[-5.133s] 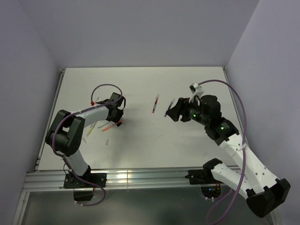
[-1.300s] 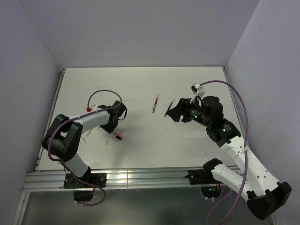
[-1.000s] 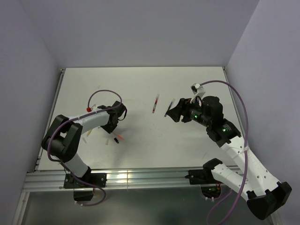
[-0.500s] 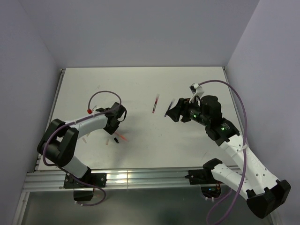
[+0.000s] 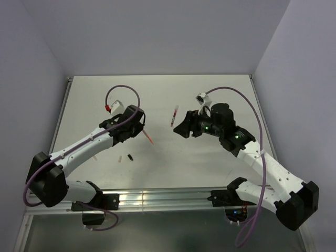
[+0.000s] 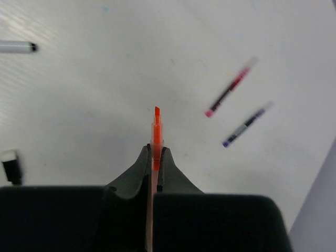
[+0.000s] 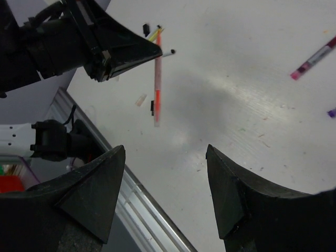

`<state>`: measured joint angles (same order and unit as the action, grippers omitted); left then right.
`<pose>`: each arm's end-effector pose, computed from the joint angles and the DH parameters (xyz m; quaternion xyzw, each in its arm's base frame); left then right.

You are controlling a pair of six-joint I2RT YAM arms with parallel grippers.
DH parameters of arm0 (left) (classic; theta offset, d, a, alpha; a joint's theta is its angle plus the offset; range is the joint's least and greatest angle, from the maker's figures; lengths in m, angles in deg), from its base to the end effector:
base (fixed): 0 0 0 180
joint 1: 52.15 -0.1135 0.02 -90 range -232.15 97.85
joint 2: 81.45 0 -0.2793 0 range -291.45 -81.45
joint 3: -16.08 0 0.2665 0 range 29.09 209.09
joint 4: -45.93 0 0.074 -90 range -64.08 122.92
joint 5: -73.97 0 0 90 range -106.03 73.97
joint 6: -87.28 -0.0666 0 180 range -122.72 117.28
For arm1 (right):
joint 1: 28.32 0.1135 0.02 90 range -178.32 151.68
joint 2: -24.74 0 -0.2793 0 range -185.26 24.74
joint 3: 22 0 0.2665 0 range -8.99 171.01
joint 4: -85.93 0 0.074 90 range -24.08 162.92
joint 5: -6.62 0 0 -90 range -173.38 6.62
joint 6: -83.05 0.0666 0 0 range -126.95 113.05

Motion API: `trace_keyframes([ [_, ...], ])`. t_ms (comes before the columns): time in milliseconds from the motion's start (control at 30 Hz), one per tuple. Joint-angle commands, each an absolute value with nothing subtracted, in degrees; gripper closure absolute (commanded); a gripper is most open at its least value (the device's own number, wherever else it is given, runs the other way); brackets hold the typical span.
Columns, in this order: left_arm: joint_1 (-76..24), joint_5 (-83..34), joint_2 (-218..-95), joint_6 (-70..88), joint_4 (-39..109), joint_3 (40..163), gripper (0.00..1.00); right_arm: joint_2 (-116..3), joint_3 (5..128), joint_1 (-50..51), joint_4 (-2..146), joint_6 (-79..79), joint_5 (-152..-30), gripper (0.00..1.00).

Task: Insert the pens into the pen caps
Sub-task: Pick up the pen from the center of the board.

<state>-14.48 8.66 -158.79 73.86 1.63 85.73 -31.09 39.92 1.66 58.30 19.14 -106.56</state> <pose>0.2590 -0.1648 0.2444 -0.3733 0.8477 -0.1575 0.3425 0.2068 0.1496 0.3232 -0.1404 0.8056 0.4056 0.4083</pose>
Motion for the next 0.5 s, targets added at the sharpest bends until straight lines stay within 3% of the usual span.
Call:
trace_keyframes([
  [0,-9.28,12.16,-156.08,68.92,5.75,90.26,1.00,-34.92,43.65,6.20,62.72,19.07,-106.77,0.29],
  [467,-1.26,15.61,-156.16,65.40,9.89,94.74,1.00,-44.42,44.71,11.23,67.64,20.56,-104.74,0.29],
])
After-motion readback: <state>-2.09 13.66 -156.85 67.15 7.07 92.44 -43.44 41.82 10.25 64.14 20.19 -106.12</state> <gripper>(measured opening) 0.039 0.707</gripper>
